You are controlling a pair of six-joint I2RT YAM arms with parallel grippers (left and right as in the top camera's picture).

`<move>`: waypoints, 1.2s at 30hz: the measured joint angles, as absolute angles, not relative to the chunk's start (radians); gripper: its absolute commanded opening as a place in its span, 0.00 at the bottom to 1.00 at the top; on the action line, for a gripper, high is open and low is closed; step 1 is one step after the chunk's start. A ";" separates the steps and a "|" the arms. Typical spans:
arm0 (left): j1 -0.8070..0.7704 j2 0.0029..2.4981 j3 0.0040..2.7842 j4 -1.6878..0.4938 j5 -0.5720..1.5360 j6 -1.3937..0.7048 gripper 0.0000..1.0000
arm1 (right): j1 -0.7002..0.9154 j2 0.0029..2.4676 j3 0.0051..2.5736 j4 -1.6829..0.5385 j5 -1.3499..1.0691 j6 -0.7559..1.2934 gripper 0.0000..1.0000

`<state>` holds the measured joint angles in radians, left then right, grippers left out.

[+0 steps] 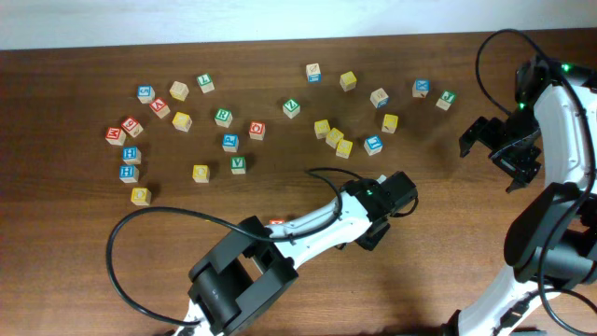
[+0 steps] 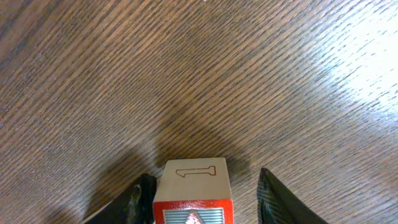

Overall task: Spell out ICRA
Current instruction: 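Lower the red A block beside the R block and release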

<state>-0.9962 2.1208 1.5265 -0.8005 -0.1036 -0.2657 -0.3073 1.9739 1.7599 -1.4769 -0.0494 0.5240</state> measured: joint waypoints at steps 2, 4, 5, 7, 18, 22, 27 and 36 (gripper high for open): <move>-0.996 2.121 1.526 -0.800 -0.104 -0.263 0.36 | -0.307 1.974 1.760 -1.477 -0.049 0.524 0.98; -0.996 2.121 1.526 -0.800 -0.102 -0.265 0.35 | -0.307 1.974 1.760 -1.477 -0.049 0.524 0.98; -0.996 2.121 1.526 -0.800 -0.100 -0.273 0.31 | -0.307 1.974 1.760 -1.477 -0.049 0.524 0.98; -0.996 2.121 1.526 -0.800 -0.100 -0.304 0.27 | -0.307 1.974 1.760 -1.477 -0.049 0.524 0.98; -0.955 2.121 1.530 -0.813 -0.085 -0.576 0.25 | -0.307 1.974 1.760 -1.477 -0.049 0.523 0.98; -0.942 2.121 1.532 -0.826 -0.085 -0.710 0.25 | -0.307 1.974 1.760 -1.477 -0.049 0.524 0.98; -0.940 2.121 1.534 -0.831 -0.043 -0.829 0.26 | -0.307 1.974 1.760 -1.477 -0.049 0.524 0.98; -0.940 2.121 1.534 -0.846 -0.007 -0.902 0.32 | -0.307 1.974 1.760 -1.477 -0.049 0.524 0.98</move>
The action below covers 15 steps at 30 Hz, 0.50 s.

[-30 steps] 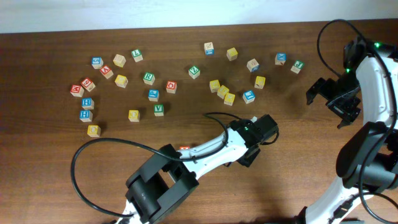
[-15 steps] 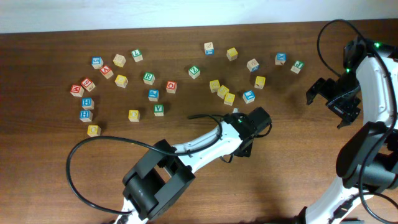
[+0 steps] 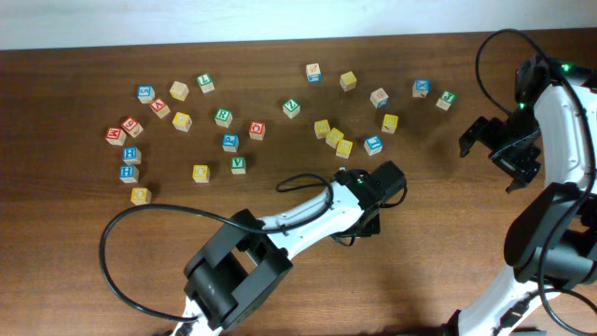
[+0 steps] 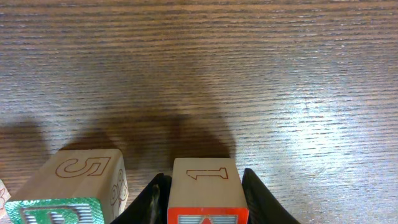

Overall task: Spell out ICRA
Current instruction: 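Lower the red A block beside the R block and release, then lift the left gripper away toward the upper left blocks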

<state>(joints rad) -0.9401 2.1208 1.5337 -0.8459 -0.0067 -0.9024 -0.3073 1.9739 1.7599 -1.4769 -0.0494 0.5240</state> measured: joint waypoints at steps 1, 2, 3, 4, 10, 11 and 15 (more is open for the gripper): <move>-0.940 2.121 1.534 -0.846 -0.010 -0.904 0.33 | -0.307 1.974 1.760 -1.477 -0.049 0.523 0.98; -0.940 2.121 1.534 -0.846 -0.016 -0.905 0.33 | -0.307 1.974 1.760 -1.477 -0.049 0.524 0.99; -0.940 2.121 1.534 -0.847 -0.024 -0.906 0.33 | -0.307 1.974 1.760 -1.477 -0.049 0.524 0.98; -0.940 2.121 1.534 -0.847 -0.032 -0.906 0.33 | -0.307 1.974 1.760 -1.477 -0.049 0.524 0.98; -0.940 2.121 1.534 -0.848 -0.059 -0.906 0.30 | -0.307 1.974 1.760 -1.477 -0.049 0.524 0.98; -0.940 2.121 1.534 -0.847 -0.064 -0.906 0.31 | -0.307 1.974 1.760 -1.477 -0.049 0.524 0.98; -0.940 2.121 1.534 -0.833 -0.085 -0.909 0.41 | -0.307 1.974 1.760 -1.477 -0.049 0.524 0.99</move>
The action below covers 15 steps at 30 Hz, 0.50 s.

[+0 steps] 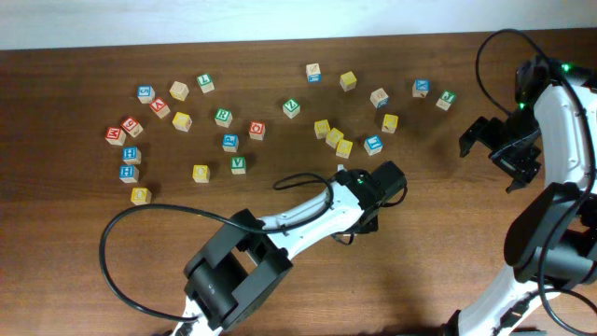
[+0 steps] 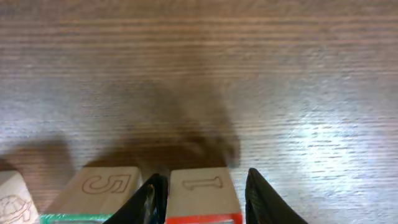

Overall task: Spell out ICRA
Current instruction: 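Lift the left gripper away toward the upper left blocks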

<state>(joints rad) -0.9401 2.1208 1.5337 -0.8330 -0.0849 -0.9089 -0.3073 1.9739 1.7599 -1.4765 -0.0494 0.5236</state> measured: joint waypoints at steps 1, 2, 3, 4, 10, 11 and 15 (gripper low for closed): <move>-0.940 2.121 1.534 -0.830 -0.086 -0.909 0.42 | -0.307 1.974 1.760 -1.477 -0.049 0.524 0.98; -0.940 2.121 1.534 -0.825 -0.086 -0.912 0.44 | -0.307 1.974 1.760 -1.477 -0.049 0.524 0.98; -0.940 2.121 1.534 -0.825 -0.086 -0.913 0.44 | -0.307 1.974 1.760 -1.477 -0.049 0.524 0.98; -0.940 2.121 1.534 -0.823 -0.086 -0.913 0.45 | -0.307 1.974 1.760 -1.477 -0.049 0.523 0.98; -0.907 2.121 1.542 -0.807 -0.116 -0.895 0.51 | -0.307 1.974 1.760 -1.477 -0.049 0.524 0.98; -0.895 2.121 1.560 -0.808 -0.120 -0.869 0.52 | -0.307 1.974 1.760 -1.477 -0.049 0.524 0.98; -0.855 2.121 1.746 -0.898 -0.132 -0.749 0.53 | -0.307 1.974 1.760 -1.477 -0.050 0.524 0.98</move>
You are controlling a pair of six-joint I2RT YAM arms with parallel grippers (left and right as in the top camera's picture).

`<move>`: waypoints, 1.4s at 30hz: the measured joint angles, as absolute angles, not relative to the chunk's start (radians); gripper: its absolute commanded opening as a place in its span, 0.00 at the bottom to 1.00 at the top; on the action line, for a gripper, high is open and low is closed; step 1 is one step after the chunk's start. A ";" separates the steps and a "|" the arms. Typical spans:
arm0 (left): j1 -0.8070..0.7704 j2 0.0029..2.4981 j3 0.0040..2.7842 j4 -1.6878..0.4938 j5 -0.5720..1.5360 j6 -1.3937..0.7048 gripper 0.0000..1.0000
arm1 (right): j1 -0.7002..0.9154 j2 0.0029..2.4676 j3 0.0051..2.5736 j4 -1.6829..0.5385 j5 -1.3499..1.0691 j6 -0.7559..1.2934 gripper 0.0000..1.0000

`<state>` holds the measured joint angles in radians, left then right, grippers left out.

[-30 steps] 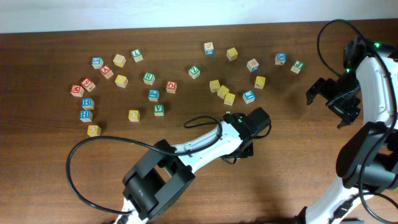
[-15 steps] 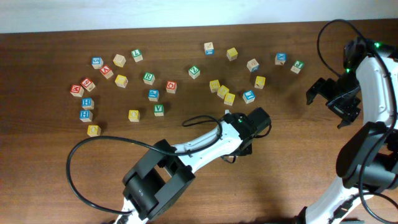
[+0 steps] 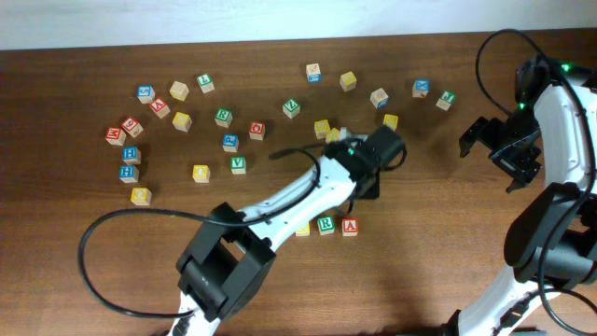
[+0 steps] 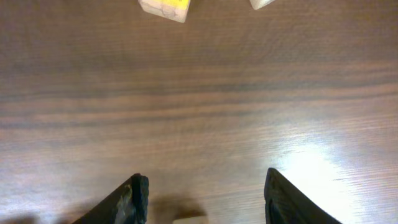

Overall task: Spell out ICRA
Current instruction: 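Lift the left gripper away toward the upper left blocks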

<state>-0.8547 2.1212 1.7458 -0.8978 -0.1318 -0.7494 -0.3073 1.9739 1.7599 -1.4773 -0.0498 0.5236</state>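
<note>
Near the table's front a short row of blocks lies side by side: a yellow block (image 3: 303, 229), a green R block (image 3: 326, 224) and a red A block (image 3: 350, 226). The left arm hides whatever sits left of the yellow one. My left gripper (image 3: 368, 185) hangs open above and behind the row, holding nothing. In the left wrist view the left gripper (image 4: 205, 199) has its dark fingers (image 4: 135, 198) wide apart over bare wood, with only a sliver of a block (image 4: 189, 219) at the bottom edge. My right gripper (image 3: 494, 149) hovers open at the far right.
Loose letter blocks are scattered across the back of the table, such as a green V block (image 3: 238, 164) and a yellow block (image 3: 140, 195) on the left. A yellow block (image 4: 165, 7) lies just ahead of the left gripper. A black cable (image 3: 112, 243) loops at front left.
My left gripper has opened and let go of the red A block, which now stands right of the green R block. The gripper has risen and drawn back toward the far blocks.
My left gripper first held the red A block low over bare wood on the right. It then had it beside the green block, shut on it and touching the table. Now the block stands in the row and the gripper is open, away from it. The right arm stayed still.
</note>
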 measured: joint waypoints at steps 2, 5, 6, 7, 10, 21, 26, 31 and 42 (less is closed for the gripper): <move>-0.839 2.120 1.906 -1.012 -0.133 -0.701 0.53 | -0.307 1.974 1.760 -1.477 -0.049 0.524 0.98; -0.813 2.115 2.090 -1.218 -0.150 -0.673 0.53 | -0.307 1.974 1.760 -1.477 -0.049 0.524 0.98; -0.790 2.106 2.162 -1.315 -0.167 -0.669 0.52 | -0.307 1.974 1.760 -1.477 -0.049 0.524 0.98; -0.771 2.092 2.192 -1.358 -0.179 -0.667 0.52 | -0.307 1.974 1.760 -1.477 -0.049 0.524 0.98; -0.682 2.006 2.219 -1.480 -0.206 -0.661 0.56 | -0.307 1.974 1.760 -1.477 -0.049 0.524 0.98; -0.424 1.776 2.217 -1.687 -0.258 -0.621 0.57 | -0.307 1.974 1.760 -1.477 -0.049 0.524 0.98; -0.368 1.776 2.134 -1.687 -0.235 -0.604 0.57 | -0.307 1.974 1.760 -1.477 -0.049 0.524 0.99; -0.359 1.776 2.067 -1.687 -0.237 -0.597 0.58 | -0.307 1.974 1.760 -1.477 -0.049 0.524 0.98; -0.194 1.776 2.061 -1.687 -0.213 -0.583 0.70 | -0.307 1.974 1.760 -1.477 -0.049 0.524 0.98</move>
